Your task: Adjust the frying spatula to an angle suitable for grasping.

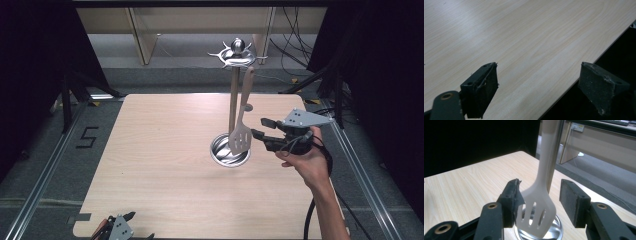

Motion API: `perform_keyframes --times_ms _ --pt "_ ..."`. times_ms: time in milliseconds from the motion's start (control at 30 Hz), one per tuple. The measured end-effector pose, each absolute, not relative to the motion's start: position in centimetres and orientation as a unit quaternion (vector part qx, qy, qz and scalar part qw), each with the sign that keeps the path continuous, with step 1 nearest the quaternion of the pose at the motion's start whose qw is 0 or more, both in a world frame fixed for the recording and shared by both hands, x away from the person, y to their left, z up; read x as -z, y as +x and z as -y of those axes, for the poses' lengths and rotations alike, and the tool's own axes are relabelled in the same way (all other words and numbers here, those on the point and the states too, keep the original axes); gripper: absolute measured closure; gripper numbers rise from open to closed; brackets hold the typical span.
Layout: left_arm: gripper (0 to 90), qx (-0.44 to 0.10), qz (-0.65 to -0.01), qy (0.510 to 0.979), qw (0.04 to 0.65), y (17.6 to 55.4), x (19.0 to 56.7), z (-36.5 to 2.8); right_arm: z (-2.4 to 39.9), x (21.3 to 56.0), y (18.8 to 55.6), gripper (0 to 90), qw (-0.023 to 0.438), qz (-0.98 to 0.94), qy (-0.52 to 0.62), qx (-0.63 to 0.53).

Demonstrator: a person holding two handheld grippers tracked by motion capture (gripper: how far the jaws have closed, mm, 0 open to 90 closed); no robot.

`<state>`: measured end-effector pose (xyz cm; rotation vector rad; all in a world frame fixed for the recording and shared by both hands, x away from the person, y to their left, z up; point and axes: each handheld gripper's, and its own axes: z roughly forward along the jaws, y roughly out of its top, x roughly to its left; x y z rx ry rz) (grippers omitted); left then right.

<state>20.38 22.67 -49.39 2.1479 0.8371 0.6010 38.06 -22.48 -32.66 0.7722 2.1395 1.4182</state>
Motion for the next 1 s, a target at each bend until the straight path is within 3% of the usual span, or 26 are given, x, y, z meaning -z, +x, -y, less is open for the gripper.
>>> perform_keyframes --times_ms 1000 --pt "15.0 -0.234 -0.331 0.833 0.377 20.4 49.3 -22.7 23.8 36.7 37.6 43.5 0.207 -0.795 0.310 -0.478"
